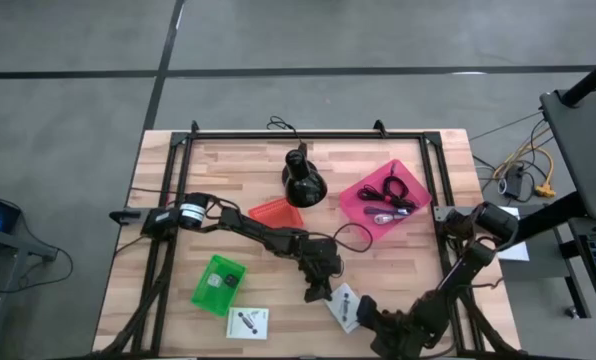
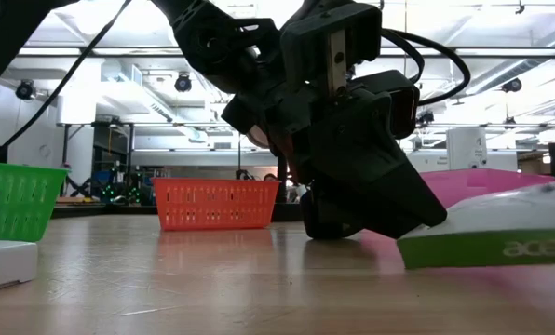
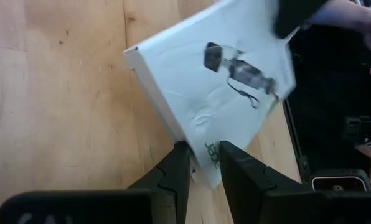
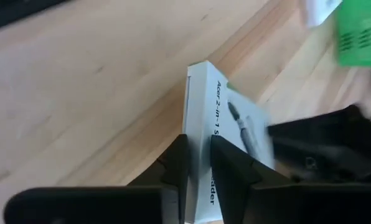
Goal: Pick and place items into bin
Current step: Put the right white card reader box into the orange bin
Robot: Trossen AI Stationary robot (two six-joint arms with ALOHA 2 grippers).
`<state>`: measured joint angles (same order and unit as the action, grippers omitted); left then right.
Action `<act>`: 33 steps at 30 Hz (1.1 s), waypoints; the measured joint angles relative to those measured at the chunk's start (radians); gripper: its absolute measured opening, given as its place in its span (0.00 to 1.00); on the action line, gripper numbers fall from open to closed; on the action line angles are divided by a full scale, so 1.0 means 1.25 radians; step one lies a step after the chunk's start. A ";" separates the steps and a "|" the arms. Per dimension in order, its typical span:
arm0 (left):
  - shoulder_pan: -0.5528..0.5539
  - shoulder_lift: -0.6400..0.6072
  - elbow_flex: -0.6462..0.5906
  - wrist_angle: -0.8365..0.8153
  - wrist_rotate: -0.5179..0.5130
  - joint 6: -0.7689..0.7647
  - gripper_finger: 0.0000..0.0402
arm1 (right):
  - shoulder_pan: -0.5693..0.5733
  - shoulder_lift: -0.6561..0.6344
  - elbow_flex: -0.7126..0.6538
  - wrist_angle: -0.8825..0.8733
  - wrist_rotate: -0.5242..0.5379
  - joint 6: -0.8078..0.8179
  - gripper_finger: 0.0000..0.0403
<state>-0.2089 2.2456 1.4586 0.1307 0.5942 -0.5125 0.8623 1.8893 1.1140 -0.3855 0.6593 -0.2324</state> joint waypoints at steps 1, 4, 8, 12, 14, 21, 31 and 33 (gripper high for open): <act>0.000 0.000 0.000 -0.001 0.001 -0.001 0.17 | 0.003 -0.002 0.009 -0.004 0.010 -0.006 0.11; 0.002 0.000 0.000 -0.016 0.005 0.002 0.17 | 0.009 -0.008 0.038 -0.017 0.076 -0.025 0.10; 0.007 0.000 0.000 -0.018 0.008 -0.001 0.17 | 0.020 -0.021 0.074 -0.078 0.154 -0.023 0.09; 0.006 0.001 0.001 0.009 -0.005 -0.004 0.17 | 0.021 -0.029 0.082 -0.141 0.270 0.012 0.09; 0.007 0.003 0.001 0.050 0.001 -0.010 0.17 | 0.015 -0.028 0.079 -0.160 0.270 0.024 0.09; 0.002 0.003 0.001 0.128 0.037 -0.003 0.17 | -0.013 -0.032 0.040 -0.169 0.232 0.082 0.09; 0.004 0.003 0.000 0.124 0.033 -0.003 0.17 | -0.009 -0.031 0.034 -0.173 0.224 0.120 0.07; 0.004 0.003 0.000 0.121 0.033 -0.003 0.17 | -0.006 -0.042 0.035 -0.185 0.223 0.140 0.07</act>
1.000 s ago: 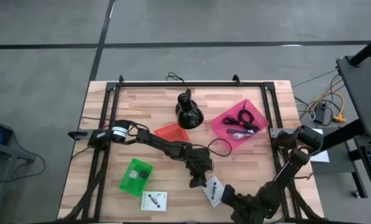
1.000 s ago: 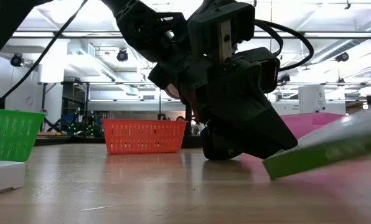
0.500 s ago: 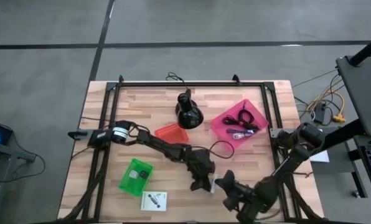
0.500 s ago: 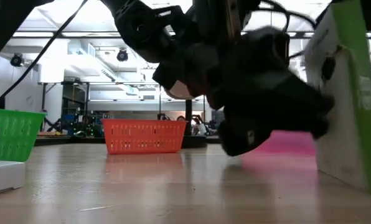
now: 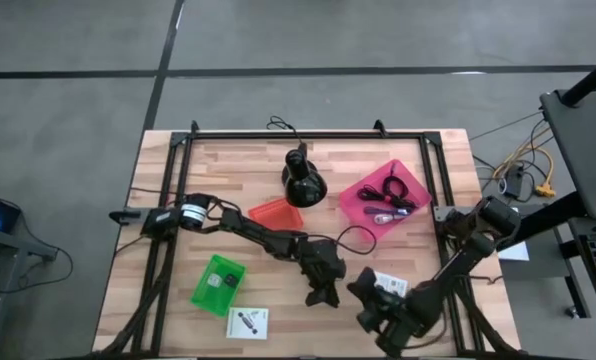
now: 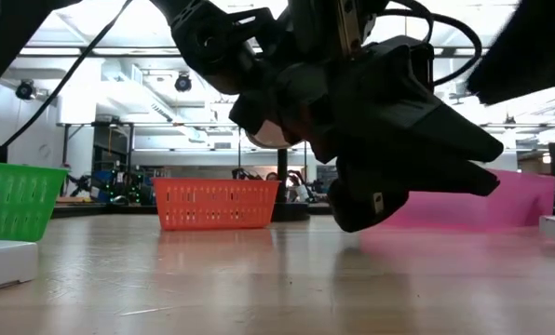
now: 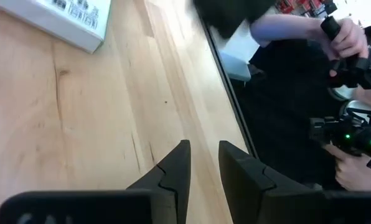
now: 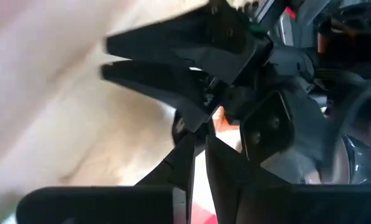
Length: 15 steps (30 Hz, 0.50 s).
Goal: Pick and place items into bin
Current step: Put the right white card reader box into the orange bin
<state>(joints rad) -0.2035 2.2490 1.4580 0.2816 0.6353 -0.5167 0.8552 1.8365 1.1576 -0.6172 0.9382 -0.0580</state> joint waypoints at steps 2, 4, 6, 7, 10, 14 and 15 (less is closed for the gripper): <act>0.001 0.000 -0.002 -0.005 -0.001 0.000 0.17 | 0.003 -0.010 0.000 -0.014 -0.003 0.019 0.07; 0.001 0.001 -0.003 -0.010 -0.001 0.001 0.17 | 0.000 -0.025 0.000 -0.042 -0.004 0.051 0.09; 0.001 0.002 -0.005 -0.011 -0.002 0.006 0.17 | -0.002 -0.045 0.000 -0.077 -0.021 0.104 0.12; 0.001 0.002 -0.005 -0.011 -0.004 0.006 0.17 | -0.002 -0.056 0.000 -0.099 -0.049 0.138 0.14; 0.001 0.002 -0.006 -0.011 -0.005 0.006 0.17 | 0.002 -0.089 -0.001 -0.165 -0.148 0.253 0.22; 0.001 0.002 -0.006 -0.010 -0.004 0.012 0.17 | 0.005 -0.127 -0.004 -0.237 -0.288 0.396 0.35; 0.001 0.002 -0.006 -0.010 -0.004 0.021 0.17 | 0.007 -0.135 -0.010 -0.246 -0.327 0.425 0.39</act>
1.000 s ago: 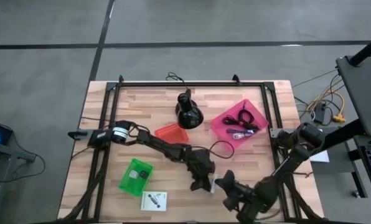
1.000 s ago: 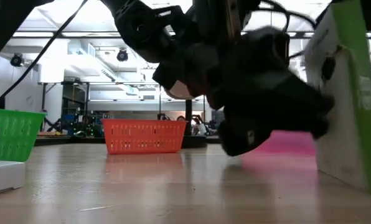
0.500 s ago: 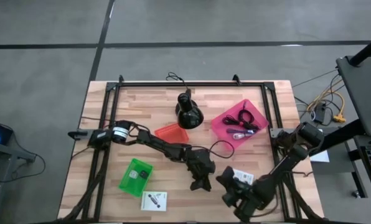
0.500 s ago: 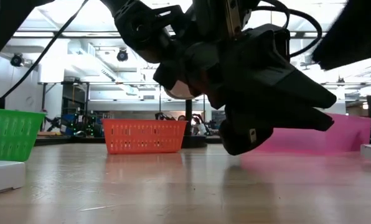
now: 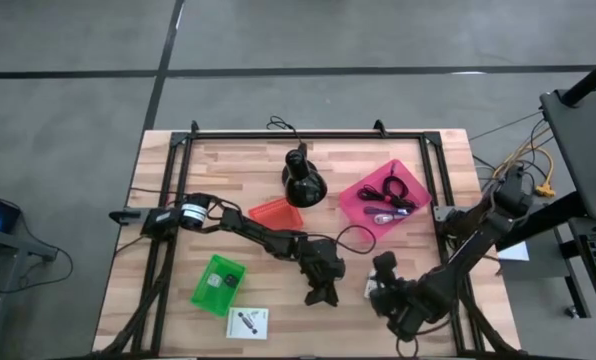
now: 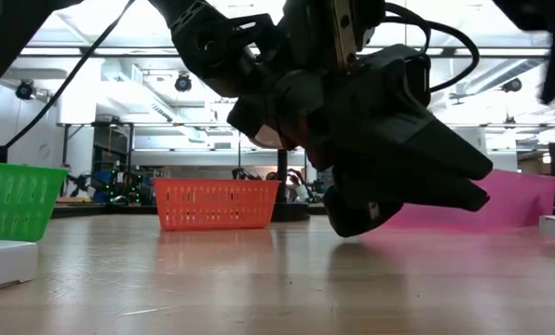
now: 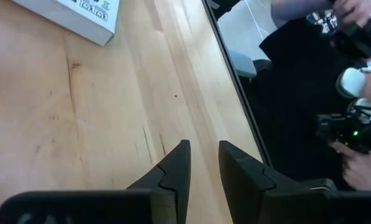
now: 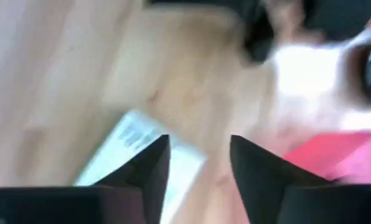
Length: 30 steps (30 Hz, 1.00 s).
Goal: Pick and place items into bin
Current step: Put the right white card reader box into the orange bin
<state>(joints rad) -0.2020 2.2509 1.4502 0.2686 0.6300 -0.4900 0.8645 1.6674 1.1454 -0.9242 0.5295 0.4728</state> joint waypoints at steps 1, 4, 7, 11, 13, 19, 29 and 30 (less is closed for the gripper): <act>0.000 0.000 0.000 0.000 0.000 0.009 0.17 | 0.004 -0.008 -0.006 -0.004 -0.040 0.028 0.42; 0.000 0.000 0.000 0.004 -0.004 0.028 0.17 | 0.026 -0.031 -0.035 -0.010 -0.133 0.107 0.49; 0.000 0.000 0.000 0.009 -0.016 0.028 0.17 | 0.052 -0.051 -0.071 -0.010 -0.152 0.172 0.54; 0.003 0.000 0.000 0.009 -0.049 0.028 0.17 | 0.085 -0.069 -0.106 0.004 -0.152 0.260 0.58; 0.004 0.000 0.000 0.010 -0.054 0.028 0.17 | 0.099 -0.070 -0.125 0.027 -0.153 0.284 0.59; 0.005 0.000 0.004 0.031 -0.103 0.028 0.17 | 0.121 -0.066 -0.175 0.063 -0.161 0.318 0.64; -0.001 -0.001 0.019 0.056 -0.200 0.097 0.17 | 0.115 -0.080 -0.231 0.039 -0.185 0.422 0.64; -0.004 -0.002 0.019 0.056 -0.205 0.114 0.17 | 0.111 -0.085 -0.238 0.039 -0.180 0.428 0.64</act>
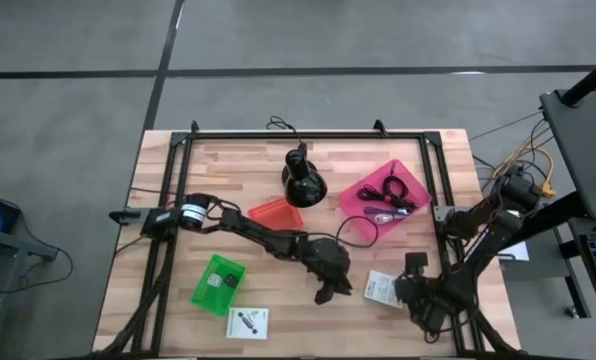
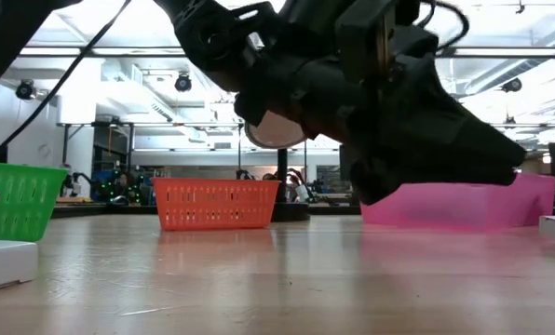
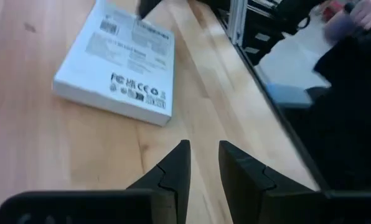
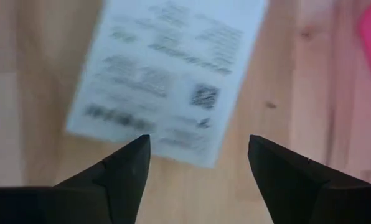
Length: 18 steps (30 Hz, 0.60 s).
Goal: Pick and place items into bin
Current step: Put the right white card reader box into the orange bin
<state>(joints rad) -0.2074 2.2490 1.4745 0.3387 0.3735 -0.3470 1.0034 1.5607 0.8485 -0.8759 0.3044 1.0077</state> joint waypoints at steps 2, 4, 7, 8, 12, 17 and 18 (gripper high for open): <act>-0.008 0.000 0.003 -0.001 -0.025 0.039 0.17 | -0.005 -0.014 -0.011 0.001 0.010 0.015 0.63; -0.014 0.000 0.007 -0.005 -0.044 0.071 0.17 | -0.008 -0.039 -0.022 0.009 0.010 0.019 0.63; -0.020 -0.001 0.015 -0.002 -0.057 0.095 0.17 | -0.010 -0.089 -0.042 0.044 0.009 0.023 0.63; -0.021 -0.002 0.015 0.001 -0.058 0.097 0.17 | -0.012 -0.108 -0.049 0.050 0.009 0.023 0.63; -0.028 -0.002 0.014 0.011 -0.074 0.100 0.17 | -0.028 -0.194 -0.097 0.102 0.009 0.032 0.62; -0.050 -0.002 0.013 0.029 -0.123 0.174 0.17 | -0.063 -0.304 -0.193 0.200 -0.016 0.057 0.62; -0.056 -0.002 0.012 0.030 -0.134 0.199 0.17 | -0.068 -0.322 -0.207 0.213 -0.017 0.067 0.62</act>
<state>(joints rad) -0.2775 2.2463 1.4899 0.3756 0.2066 -0.0978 0.9188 1.1585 0.5898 -0.6095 0.2829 1.0909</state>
